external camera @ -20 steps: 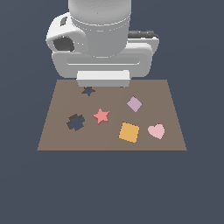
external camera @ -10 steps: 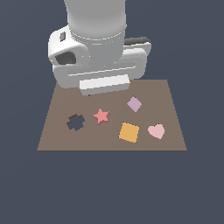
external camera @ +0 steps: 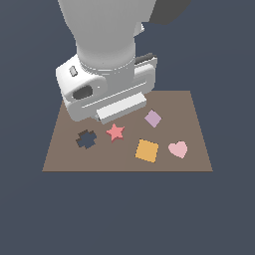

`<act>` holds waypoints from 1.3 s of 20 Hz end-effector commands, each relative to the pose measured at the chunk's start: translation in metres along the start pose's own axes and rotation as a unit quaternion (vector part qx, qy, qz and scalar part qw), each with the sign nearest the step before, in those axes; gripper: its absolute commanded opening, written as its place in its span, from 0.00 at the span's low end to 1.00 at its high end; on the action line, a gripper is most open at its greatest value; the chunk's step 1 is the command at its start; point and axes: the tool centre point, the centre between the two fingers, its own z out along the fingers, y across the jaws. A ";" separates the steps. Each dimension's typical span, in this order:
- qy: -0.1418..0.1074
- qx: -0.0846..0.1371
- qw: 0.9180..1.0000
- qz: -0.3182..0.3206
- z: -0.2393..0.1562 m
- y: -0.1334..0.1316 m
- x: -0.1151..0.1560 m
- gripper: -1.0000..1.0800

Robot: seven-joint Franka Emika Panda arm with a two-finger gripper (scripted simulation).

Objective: Insert a designated object into the corresponding slot on a board.

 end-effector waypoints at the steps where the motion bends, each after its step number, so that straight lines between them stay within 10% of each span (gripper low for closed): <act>1: 0.000 0.001 0.999 -0.047 0.009 0.003 0.002 0.96; 26: 0.002 0.003 0.938 -0.346 0.068 0.018 0.023 0.96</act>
